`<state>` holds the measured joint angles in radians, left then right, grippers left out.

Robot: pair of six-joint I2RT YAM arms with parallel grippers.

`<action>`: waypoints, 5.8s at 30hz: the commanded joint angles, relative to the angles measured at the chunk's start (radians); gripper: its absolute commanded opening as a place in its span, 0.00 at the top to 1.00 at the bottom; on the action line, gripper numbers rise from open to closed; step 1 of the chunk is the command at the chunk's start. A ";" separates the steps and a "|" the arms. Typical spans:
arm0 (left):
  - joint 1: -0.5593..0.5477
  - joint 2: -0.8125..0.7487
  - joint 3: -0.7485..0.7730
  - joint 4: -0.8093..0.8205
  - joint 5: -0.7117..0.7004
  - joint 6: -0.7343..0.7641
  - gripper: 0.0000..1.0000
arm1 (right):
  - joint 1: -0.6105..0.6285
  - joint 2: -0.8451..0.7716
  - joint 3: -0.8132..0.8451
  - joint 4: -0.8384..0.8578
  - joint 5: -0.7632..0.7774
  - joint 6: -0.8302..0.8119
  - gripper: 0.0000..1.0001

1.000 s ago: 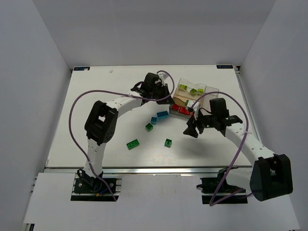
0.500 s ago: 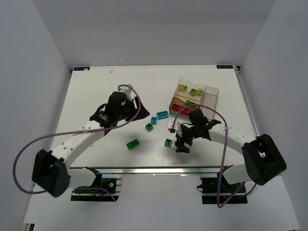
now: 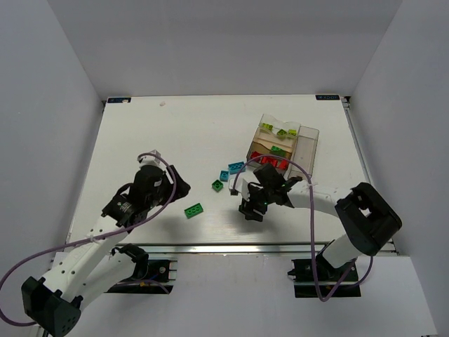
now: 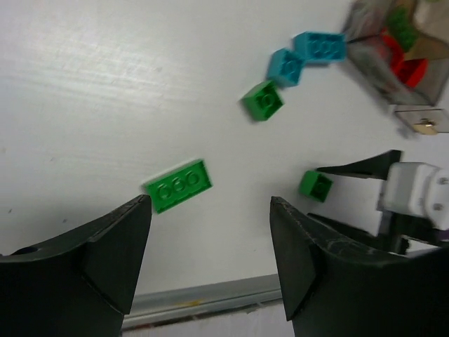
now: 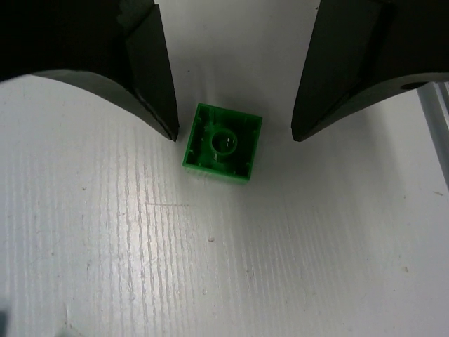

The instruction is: Sort the legos into containers by color

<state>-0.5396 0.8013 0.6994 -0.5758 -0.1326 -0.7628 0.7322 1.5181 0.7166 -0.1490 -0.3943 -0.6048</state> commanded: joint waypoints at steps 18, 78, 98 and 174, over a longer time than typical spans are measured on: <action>-0.010 0.228 -0.098 -0.053 0.057 -0.472 0.20 | -0.167 -0.111 0.263 -0.093 -0.008 0.287 1.00; -0.011 0.872 0.265 -0.276 0.090 -0.586 0.15 | -0.610 0.025 0.566 -0.239 -0.086 0.453 0.11; -0.002 0.966 0.362 -0.279 0.021 -0.497 0.09 | -0.611 -0.033 0.494 -0.233 -0.150 0.454 0.11; -0.028 1.589 1.404 0.531 0.370 -0.075 0.89 | -0.637 -0.374 0.196 -0.098 -0.097 0.514 1.00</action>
<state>-0.5652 2.4348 2.0468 -0.0971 0.2611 -0.8207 0.1009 1.1702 0.9279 -0.2813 -0.4957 -0.1028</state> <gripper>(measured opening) 0.454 0.012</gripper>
